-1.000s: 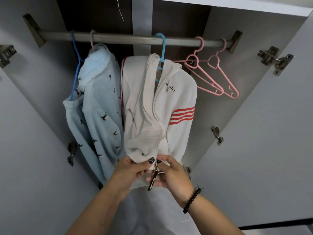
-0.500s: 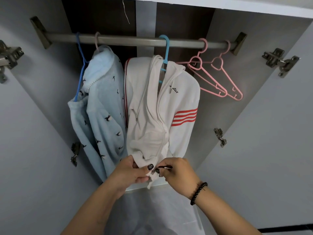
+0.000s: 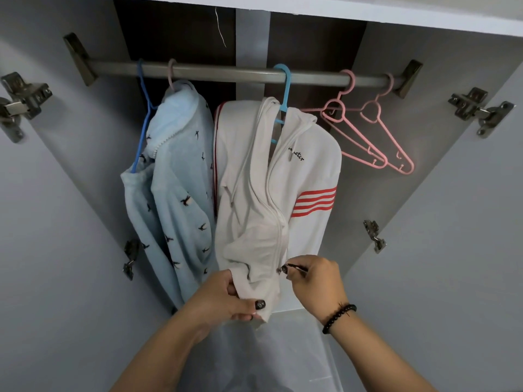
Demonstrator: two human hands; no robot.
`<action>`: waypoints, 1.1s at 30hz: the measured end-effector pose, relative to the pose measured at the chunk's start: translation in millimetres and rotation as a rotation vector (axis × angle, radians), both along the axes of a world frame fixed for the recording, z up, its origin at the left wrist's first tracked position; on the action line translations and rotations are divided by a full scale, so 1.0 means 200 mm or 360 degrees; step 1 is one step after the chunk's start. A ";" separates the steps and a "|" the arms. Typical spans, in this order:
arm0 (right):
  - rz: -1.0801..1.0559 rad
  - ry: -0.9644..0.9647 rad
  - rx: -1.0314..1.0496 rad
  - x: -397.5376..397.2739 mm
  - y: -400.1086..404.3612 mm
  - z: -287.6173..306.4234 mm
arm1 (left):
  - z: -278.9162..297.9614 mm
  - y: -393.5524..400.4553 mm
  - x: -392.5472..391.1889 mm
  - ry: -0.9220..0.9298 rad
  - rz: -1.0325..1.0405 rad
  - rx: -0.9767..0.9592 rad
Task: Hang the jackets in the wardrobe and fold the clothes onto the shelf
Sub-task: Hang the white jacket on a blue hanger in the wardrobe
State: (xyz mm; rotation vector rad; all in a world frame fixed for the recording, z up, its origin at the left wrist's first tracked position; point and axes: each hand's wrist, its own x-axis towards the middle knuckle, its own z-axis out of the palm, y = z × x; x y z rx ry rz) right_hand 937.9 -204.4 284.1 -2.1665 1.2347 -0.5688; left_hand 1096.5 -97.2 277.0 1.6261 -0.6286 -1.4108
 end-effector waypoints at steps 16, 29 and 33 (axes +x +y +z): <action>0.0251 0.0007 0.0096 0.05 0.07 -0.04 | -0.06 -0.04 -0.13 -0.1280 0.0036 -0.0136; 0.0305 0.0139 0.0143 0.08 -0.25 0.01 | -0.09 -0.08 -0.10 -0.1352 0.0092 -0.0011; 0.0233 0.0173 0.0081 0.07 -0.39 0.08 | -0.13 -0.03 -0.01 -0.1331 0.0129 0.0169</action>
